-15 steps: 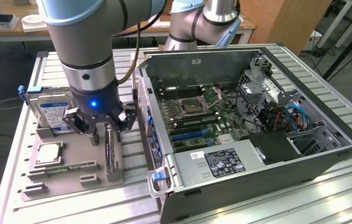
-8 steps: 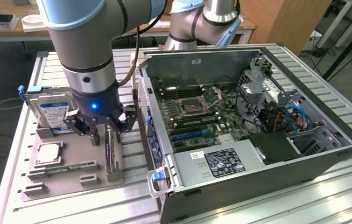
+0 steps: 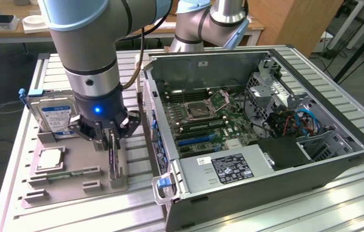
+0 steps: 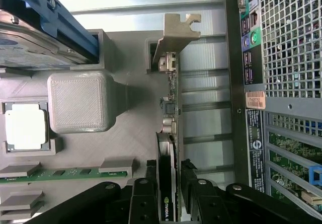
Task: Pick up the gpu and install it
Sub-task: 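Pick up the gpu and move the gpu toward the slot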
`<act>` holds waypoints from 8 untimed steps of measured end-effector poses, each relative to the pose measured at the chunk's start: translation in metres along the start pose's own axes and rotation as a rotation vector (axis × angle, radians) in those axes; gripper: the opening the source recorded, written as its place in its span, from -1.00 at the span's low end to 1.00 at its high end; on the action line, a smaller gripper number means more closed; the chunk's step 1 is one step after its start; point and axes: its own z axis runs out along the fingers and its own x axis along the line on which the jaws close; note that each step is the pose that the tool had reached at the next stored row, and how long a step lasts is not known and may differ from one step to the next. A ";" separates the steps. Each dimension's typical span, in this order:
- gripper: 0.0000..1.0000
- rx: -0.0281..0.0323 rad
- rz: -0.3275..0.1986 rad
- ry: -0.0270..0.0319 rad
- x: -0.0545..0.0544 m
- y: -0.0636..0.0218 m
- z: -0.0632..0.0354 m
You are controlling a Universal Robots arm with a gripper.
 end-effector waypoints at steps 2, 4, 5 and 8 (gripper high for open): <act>-0.33 0.0000 0.000 0.0000 0.000 0.0000 0.0000; -0.36 0.0001 0.000 0.0002 0.000 0.0000 0.0000; -0.47 0.0000 0.000 0.0001 0.000 0.0000 0.0000; -0.47 0.0000 0.000 0.0000 0.000 0.0000 0.0000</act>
